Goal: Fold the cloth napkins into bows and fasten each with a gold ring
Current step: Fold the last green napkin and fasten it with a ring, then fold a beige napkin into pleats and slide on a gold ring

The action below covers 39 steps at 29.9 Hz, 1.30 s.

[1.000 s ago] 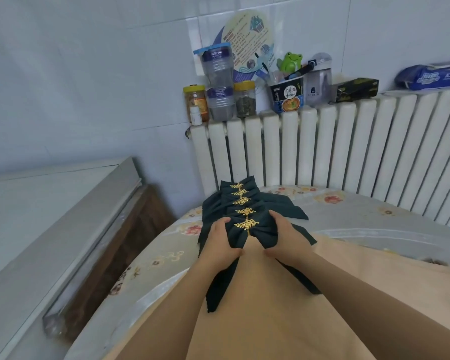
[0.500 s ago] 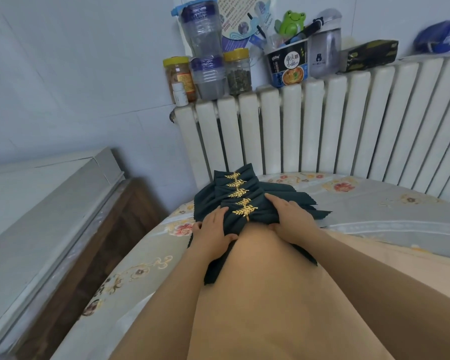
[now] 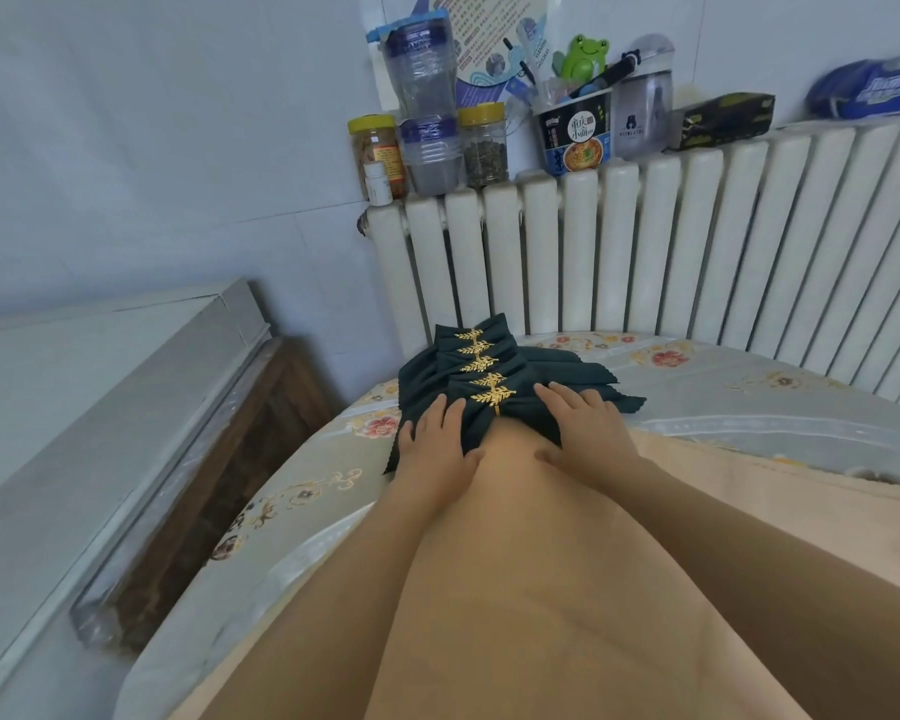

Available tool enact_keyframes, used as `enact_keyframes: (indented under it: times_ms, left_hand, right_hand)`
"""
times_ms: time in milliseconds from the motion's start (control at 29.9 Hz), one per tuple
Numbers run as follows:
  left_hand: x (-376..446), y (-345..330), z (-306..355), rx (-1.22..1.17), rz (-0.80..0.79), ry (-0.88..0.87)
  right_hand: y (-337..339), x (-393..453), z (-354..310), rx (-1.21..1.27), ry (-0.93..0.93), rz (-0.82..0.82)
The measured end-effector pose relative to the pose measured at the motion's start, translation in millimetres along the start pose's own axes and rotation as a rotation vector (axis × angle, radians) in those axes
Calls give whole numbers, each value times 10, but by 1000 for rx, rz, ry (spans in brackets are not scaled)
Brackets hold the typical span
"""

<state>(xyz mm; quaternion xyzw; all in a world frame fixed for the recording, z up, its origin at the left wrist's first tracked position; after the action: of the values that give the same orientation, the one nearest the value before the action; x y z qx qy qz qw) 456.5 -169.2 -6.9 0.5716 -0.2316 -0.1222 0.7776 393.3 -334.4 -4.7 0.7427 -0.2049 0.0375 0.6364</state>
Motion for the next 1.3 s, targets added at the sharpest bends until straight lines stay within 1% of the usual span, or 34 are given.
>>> enact_keyframes:
  times_ms: [234,401,468,601,735,835,1036,1169,1236,1303]
  left_hand:
    - [-810,228,336,-44,-43,-74]
    - [-1400,344,527,-83,-86,-81]
    - [-1674,412,629,-98,-114,-84]
    - [-2066,434,762,-120,-144,-69]
    - [-2573,385,1001,-134,-183,-75]
    - [-2874,317,1237,-152,-237,-123]
    - [-3082,274,1486,-134,-255,-174]
    - [-3138,304,1647,-139,-249,-197]
    - [-3158,312,1726,-137,-249,-210]
    - [-3163,297,1798,-132,-255,-225]
  right_hand:
    - [407,-780,-201,11,58,-2]
    - [545,-1484,-129,-1,46,-127]
    - [665,-1810,-75,-4,15,-172]
    - [848,-2216,-31,-35,11,-200]
    - [1081,-2578,-57,-27,12,-132]
    - [1130,-2816,-7,-15,-12,-85]
    - [1150,-3184,142,-72,-39,-89]
    - [1208,-3344,253,-93,-52,-59]
    - [1224,-3389,381,-100,-98,-44]
    - [1264,-3412,573,-117,-185,-23]
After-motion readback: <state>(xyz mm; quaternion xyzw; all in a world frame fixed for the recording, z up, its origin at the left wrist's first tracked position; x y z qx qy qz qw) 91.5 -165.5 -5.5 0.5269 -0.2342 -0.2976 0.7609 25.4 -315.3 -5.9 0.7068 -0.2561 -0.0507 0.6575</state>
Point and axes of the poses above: each hand's wrist, its own x-axis towards the middle knuckle, its own y-axis out of the back of the hand, z = x × y, the point moved 5 cm from there along x, towards the middle knuckle, and after that the axes turned 11 degrees about z, right-handed, at the moved point
